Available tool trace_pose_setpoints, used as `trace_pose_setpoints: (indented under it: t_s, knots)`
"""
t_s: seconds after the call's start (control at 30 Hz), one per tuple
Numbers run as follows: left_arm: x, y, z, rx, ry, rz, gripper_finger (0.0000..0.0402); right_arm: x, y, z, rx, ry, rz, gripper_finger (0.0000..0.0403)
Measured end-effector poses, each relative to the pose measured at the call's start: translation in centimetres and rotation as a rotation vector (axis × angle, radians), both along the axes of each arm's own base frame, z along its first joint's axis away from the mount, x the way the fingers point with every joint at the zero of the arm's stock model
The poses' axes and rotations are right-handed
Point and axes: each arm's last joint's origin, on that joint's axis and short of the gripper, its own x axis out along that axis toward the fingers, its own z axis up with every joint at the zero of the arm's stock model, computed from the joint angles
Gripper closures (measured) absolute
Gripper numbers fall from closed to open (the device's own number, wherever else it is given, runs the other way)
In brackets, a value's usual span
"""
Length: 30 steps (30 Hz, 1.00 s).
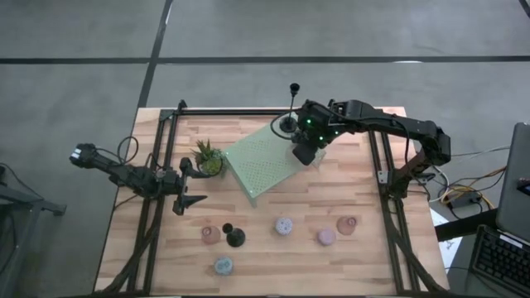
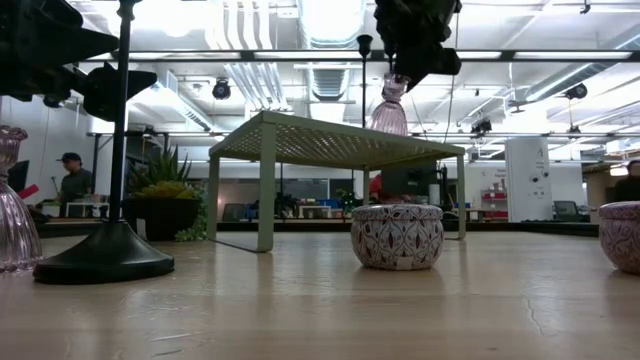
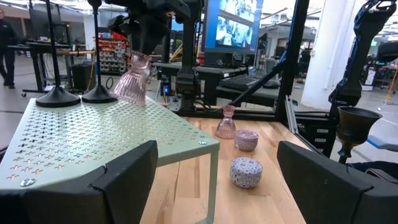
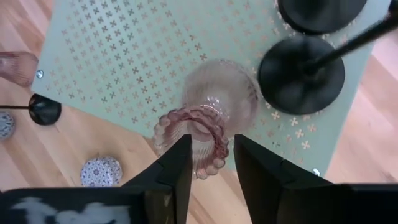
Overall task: Pick & Place candle stick holders
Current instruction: Put the bottom right pink glass candle holder on the shelf
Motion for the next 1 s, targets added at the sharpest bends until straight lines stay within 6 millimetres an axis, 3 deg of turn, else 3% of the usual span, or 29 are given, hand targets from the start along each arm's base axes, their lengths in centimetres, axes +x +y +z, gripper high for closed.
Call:
trace_pose_setpoints:
  t_s: [0.4,0.63,0.83,1.0]
  knots:
    - [0.0,0.0,0.0,0.0,0.0,0.0,0.0067,-0.1,0.0,0.9,-0.07,-0.071,0.083,0.0294]
    - [0.0,0.0,0.0,0.0,0.0,0.0,0.0067,-1.3,0.3,2.1,-0.133,-0.088,0.098,0.0287]
    - [0.0,0.0,0.0,0.0,0.001,0.0,0.0067,-2.6,2.4,3.6,-0.171,-0.124,0.204,0.0282]
    - [0.0,0.0,0.0,0.0,0.0,0.0,0.0067,-2.5,5.3,3.4,-0.194,-0.119,0.295,0.029]
